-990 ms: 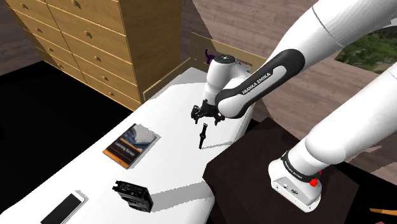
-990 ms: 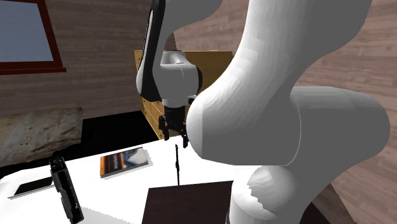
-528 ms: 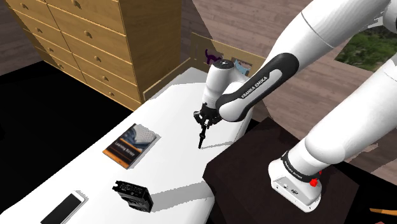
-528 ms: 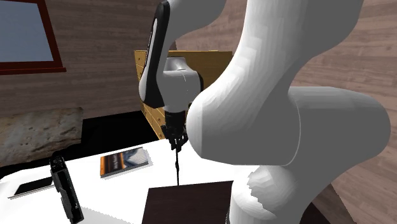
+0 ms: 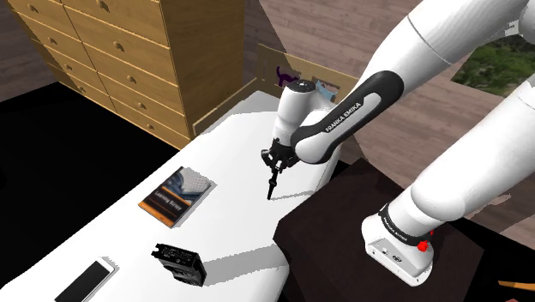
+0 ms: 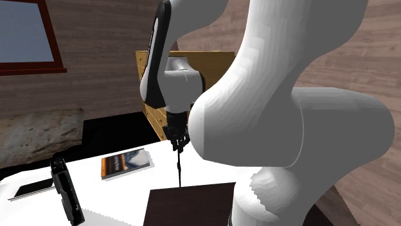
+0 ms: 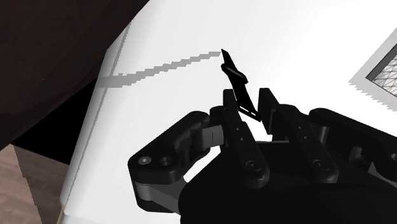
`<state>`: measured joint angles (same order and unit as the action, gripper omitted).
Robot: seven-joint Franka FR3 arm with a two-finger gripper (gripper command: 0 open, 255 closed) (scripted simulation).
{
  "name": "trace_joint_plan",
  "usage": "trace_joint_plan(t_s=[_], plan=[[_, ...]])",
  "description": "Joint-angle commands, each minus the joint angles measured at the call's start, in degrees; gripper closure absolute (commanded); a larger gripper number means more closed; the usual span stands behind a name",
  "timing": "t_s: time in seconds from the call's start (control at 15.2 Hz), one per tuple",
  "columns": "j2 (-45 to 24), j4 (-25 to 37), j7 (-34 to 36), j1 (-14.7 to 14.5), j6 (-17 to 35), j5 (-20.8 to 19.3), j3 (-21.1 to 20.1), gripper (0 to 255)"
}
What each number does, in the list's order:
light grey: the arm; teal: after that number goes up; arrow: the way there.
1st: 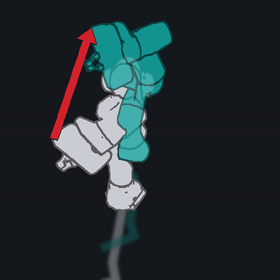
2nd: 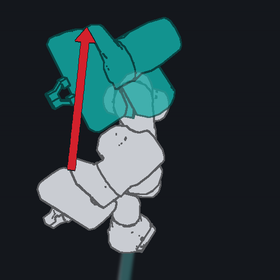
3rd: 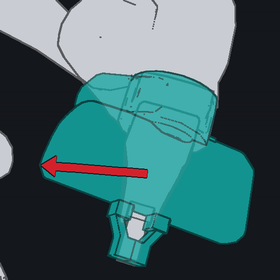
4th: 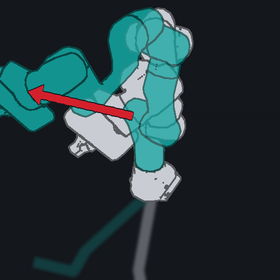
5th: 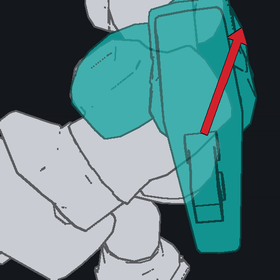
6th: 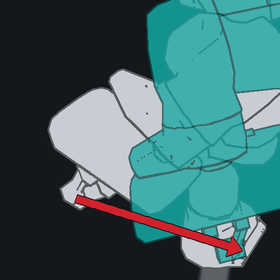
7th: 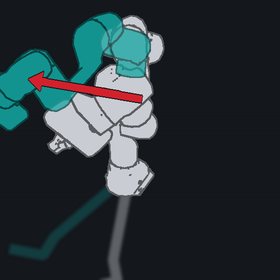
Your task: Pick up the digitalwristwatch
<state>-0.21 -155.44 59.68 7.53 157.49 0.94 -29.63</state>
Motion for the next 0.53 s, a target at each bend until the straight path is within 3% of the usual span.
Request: trace_joint_plan(t_s=[0.0, 0.46], plan=[[1.72, 0.06, -1.48, -0.15, -1.56, 2.04, -0.2, 255], [8.73, 0.74, -5.7, -1.58, -8.65, 7.97, 0.38, 255]])
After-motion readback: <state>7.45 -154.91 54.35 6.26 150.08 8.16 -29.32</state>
